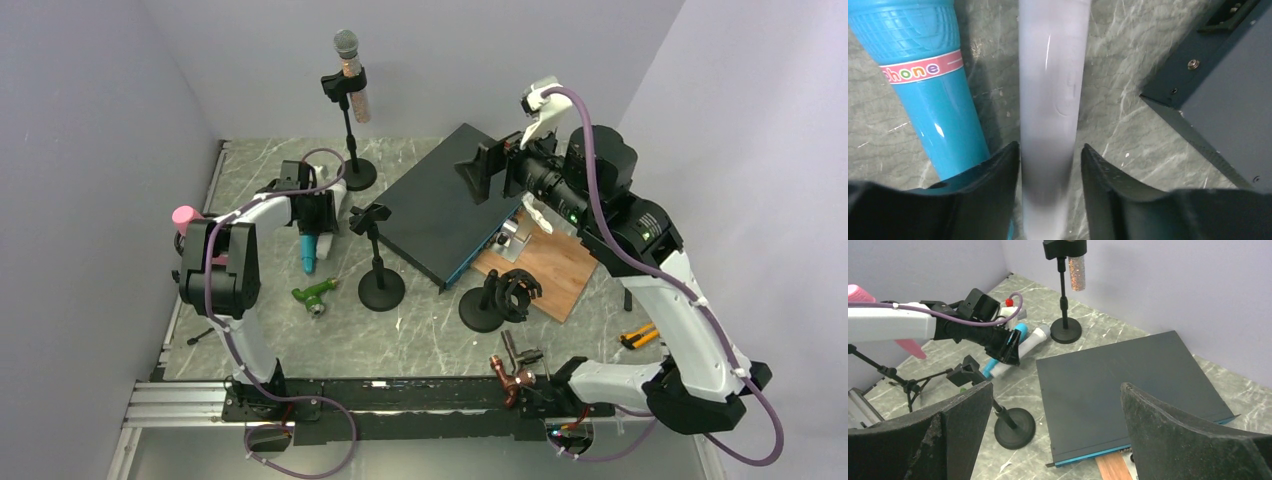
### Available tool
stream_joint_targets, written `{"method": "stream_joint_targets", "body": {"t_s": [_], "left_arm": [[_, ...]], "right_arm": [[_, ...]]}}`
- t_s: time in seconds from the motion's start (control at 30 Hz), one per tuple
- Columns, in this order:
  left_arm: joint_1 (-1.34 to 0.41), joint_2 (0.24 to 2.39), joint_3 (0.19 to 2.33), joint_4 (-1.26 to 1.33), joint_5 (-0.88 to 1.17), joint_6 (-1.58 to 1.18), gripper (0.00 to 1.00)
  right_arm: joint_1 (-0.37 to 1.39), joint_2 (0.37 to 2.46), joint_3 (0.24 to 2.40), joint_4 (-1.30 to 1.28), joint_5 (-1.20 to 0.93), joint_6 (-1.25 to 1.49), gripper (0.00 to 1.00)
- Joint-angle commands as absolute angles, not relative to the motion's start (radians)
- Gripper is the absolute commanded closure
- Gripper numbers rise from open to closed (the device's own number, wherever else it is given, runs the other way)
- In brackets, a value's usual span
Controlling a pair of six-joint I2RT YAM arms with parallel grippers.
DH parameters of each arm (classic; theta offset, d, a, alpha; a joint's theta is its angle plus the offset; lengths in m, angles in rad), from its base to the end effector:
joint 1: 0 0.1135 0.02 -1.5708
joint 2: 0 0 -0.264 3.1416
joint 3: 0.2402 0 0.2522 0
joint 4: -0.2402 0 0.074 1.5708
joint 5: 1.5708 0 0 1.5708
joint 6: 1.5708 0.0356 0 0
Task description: Remove the microphone from the stand
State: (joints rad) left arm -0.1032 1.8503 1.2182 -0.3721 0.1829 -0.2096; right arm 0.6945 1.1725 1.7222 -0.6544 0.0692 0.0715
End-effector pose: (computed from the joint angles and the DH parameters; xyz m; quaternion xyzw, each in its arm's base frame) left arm 0.3817 -0.0460 0.1790 -0.0253 0.9561 -0.1300 0.2613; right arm 0.1584 0.1287 0.5245 -0.2056 0.7140 0.2261 0.6299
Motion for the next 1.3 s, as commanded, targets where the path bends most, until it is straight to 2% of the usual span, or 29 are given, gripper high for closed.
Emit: {"method": "stream_joint_targets", "body": {"t_s": [0.0,0.17,0.3,0.57,0.73,1.0,1.17,1.27], "left_arm": [[-0.104,1.84,1.204,-0.327,0.212,-0.216,0.43],[-0.104,1.796,1.189,-0.344,0.238,-0.22,0.28],[-0.104,1.709,1.206,-0.402,0.275,-0.245,0.21],[-0.117,1.431,1.284,-0.55,0.368,-0.364,0.18],[-0.127,1.249,1.256,-0.513,0.471,-0.448,0.13],[-0.088,0.995,1.144,-0.232,0.647,-0.559,0.03],[-0.088,0.988,0.967,0.223,0.986,-0.757,0.04],[-0.088,0.983,0.943,0.205,1.023,-0.712,0.03]], "right_arm": [[0.693,1.209,1.773,-0.641,0.011,0.111,0.0],[0.694,1.282,1.796,-0.642,-0.097,0.163,0.0],[0.694,1.351,1.808,-0.626,-0.193,0.207,0.0],[0.686,1.469,1.826,-0.592,-0.33,0.299,0.0],[0.669,1.536,1.849,-0.573,-0.413,0.353,0.0],[0.656,1.629,1.919,-0.599,-0.511,0.374,0.0],[0.649,1.674,1.96,-0.647,-0.586,0.334,0.05],[0.649,1.689,1.963,-0.679,-0.61,0.307,0.06]]}}
